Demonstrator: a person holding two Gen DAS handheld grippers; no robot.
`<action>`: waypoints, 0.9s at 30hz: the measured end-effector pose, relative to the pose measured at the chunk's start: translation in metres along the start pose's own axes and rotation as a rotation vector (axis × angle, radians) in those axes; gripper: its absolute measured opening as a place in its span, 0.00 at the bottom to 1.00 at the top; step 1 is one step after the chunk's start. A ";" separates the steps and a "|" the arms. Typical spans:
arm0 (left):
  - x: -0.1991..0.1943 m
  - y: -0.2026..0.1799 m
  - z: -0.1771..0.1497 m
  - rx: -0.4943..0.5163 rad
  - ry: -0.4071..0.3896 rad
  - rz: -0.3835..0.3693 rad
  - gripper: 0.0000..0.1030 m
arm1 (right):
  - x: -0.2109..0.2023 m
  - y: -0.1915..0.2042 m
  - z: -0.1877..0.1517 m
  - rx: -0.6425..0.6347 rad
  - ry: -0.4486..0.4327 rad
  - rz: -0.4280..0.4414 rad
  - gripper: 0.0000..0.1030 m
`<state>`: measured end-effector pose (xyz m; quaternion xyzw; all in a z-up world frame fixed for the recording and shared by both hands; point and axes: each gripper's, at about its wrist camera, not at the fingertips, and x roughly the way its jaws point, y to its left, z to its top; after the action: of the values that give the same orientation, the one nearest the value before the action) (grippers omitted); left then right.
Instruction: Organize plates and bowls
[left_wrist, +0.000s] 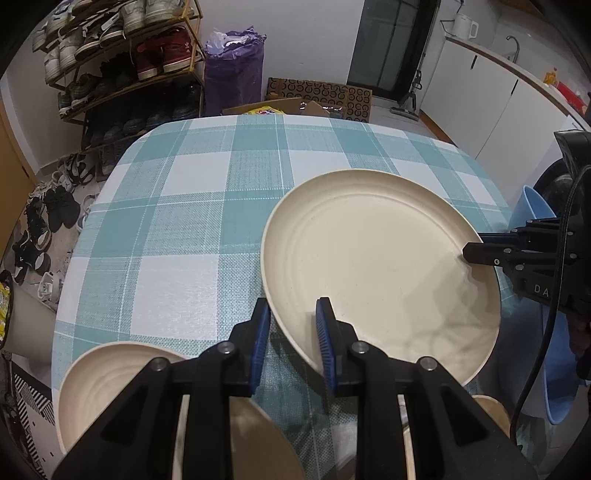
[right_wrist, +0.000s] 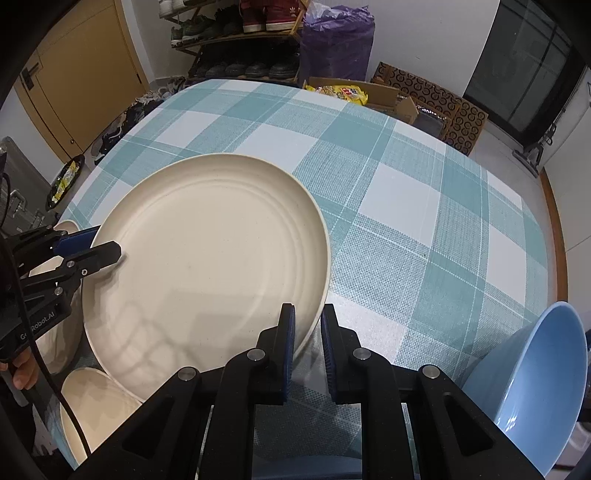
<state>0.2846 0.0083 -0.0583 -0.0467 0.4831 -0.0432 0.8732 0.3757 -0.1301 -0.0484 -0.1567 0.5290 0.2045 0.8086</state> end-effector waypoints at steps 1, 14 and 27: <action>-0.002 0.000 0.000 -0.002 -0.005 0.001 0.23 | -0.002 0.001 0.000 -0.002 -0.008 0.000 0.14; -0.035 -0.008 -0.002 0.008 -0.060 0.010 0.23 | -0.035 0.005 -0.007 -0.014 -0.085 -0.012 0.14; -0.079 -0.018 -0.007 0.025 -0.123 0.017 0.23 | -0.079 0.014 -0.020 -0.015 -0.141 -0.021 0.14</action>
<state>0.2367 -0.0004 0.0063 -0.0342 0.4283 -0.0391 0.9022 0.3244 -0.1403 0.0162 -0.1536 0.4673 0.2105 0.8448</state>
